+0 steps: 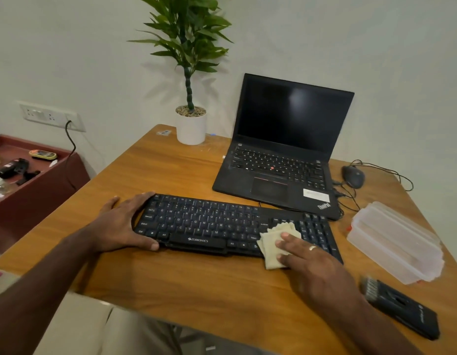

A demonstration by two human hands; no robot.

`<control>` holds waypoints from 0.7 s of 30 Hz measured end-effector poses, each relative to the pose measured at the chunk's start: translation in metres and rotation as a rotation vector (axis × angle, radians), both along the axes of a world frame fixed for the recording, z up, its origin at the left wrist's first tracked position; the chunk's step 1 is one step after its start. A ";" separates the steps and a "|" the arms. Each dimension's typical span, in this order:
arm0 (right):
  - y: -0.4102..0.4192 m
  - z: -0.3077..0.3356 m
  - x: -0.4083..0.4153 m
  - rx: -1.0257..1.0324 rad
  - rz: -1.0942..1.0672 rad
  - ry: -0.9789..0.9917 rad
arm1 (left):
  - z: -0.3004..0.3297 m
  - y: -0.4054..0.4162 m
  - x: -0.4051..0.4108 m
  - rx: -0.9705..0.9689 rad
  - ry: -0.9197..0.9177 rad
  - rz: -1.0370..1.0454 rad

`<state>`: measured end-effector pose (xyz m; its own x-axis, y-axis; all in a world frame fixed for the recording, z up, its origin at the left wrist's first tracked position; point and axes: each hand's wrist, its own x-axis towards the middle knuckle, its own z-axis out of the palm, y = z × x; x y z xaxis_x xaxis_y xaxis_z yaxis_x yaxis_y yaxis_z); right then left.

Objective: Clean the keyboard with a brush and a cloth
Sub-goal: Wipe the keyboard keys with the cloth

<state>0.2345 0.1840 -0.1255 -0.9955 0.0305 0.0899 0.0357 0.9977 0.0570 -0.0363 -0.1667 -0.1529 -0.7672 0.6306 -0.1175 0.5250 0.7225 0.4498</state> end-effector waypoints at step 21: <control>0.043 0.024 0.076 -0.481 -0.341 0.479 | -0.018 0.000 -0.007 -0.078 0.110 0.024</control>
<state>0.3109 0.2266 -0.1020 -0.7798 0.4742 0.4088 0.2576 0.8381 -0.4808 -0.0435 -0.1671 -0.1710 -0.7930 0.6040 -0.0799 0.5499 0.7660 0.3329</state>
